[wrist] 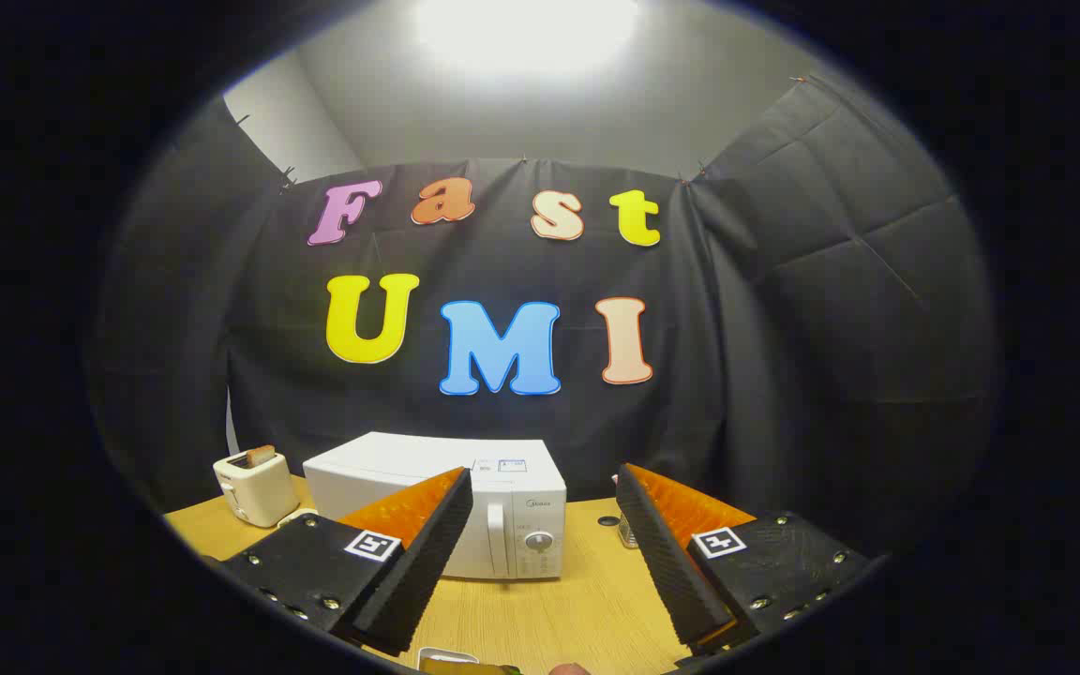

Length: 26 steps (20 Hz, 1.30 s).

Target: Open the microwave, put the food inside, and close the microwave door.

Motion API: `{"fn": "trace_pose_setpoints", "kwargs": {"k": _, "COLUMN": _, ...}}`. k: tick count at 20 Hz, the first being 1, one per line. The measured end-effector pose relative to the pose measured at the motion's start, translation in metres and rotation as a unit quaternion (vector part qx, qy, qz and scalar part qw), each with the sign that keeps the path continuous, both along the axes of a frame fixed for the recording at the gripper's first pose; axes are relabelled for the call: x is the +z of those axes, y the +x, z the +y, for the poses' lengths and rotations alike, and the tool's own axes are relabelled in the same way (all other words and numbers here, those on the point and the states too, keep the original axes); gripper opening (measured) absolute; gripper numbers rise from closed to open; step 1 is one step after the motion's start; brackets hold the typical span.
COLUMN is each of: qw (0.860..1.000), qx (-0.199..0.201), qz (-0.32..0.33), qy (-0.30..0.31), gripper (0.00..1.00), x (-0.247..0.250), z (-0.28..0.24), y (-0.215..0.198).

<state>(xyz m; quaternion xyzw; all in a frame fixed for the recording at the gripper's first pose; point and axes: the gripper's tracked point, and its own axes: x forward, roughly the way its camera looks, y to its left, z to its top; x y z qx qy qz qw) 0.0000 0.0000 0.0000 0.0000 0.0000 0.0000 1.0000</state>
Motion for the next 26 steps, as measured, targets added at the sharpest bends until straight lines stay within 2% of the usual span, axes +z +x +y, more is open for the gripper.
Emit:
{"fn": "trace_pose_setpoints", "kwargs": {"k": 20, "qw": 1.000, "qx": 0.025, "qz": -0.010, "qy": 0.008, "gripper": 0.98, "x": 0.003, "z": 0.011, "y": 0.030}}
{"fn": "trace_pose_setpoints", "kwargs": {"k": 26, "qw": 0.999, "qx": 0.044, "qz": -0.012, "qy": 0.003, "gripper": 0.98, "x": 0.000, "z": 0.022, "y": 0.054}}
